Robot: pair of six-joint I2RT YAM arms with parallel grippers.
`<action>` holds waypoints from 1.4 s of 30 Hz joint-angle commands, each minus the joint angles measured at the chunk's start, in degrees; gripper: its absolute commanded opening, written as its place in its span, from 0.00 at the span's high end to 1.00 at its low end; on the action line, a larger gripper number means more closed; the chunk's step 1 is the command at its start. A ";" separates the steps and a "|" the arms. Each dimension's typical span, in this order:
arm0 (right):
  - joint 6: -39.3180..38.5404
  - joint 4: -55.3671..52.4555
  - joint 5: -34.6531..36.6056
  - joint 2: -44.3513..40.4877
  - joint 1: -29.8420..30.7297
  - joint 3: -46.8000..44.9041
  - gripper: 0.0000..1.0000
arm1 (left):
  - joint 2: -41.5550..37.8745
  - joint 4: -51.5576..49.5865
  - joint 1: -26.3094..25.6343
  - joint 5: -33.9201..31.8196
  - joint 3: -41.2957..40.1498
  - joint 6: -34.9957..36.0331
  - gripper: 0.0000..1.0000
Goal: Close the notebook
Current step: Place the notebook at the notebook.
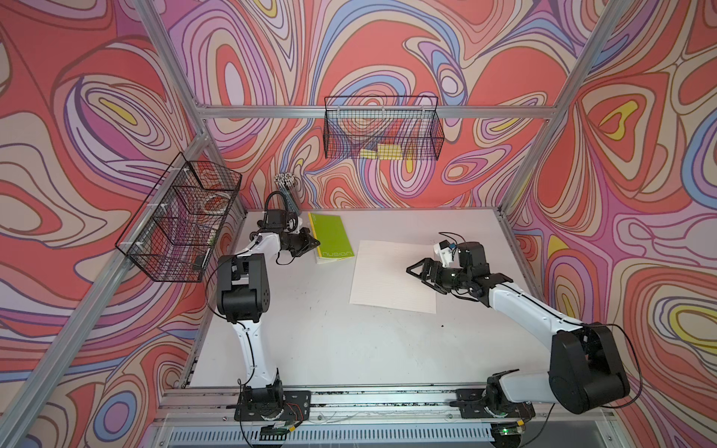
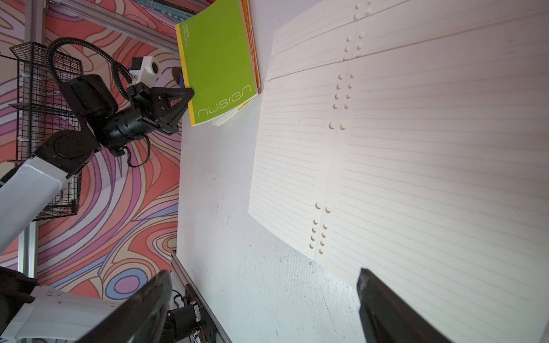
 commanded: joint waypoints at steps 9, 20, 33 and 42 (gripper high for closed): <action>0.22 0.76 -0.21 -0.36 -0.29 -0.77 0.02 | 2.80 -3.82 0.42 -4.62 3.00 3.42 1.00; 0.23 -0.02 0.18 -1.42 -0.31 -1.01 0.02 | 5.13 -5.10 0.38 -6.32 4.95 4.05 1.00; 0.42 0.24 0.22 -1.61 -0.27 -1.08 0.02 | 5.59 -7.47 0.25 -9.83 5.96 5.71 0.91; 0.29 0.35 0.15 -1.88 -0.25 -1.63 0.02 | 5.15 -7.65 0.10 -10.90 5.97 6.51 0.76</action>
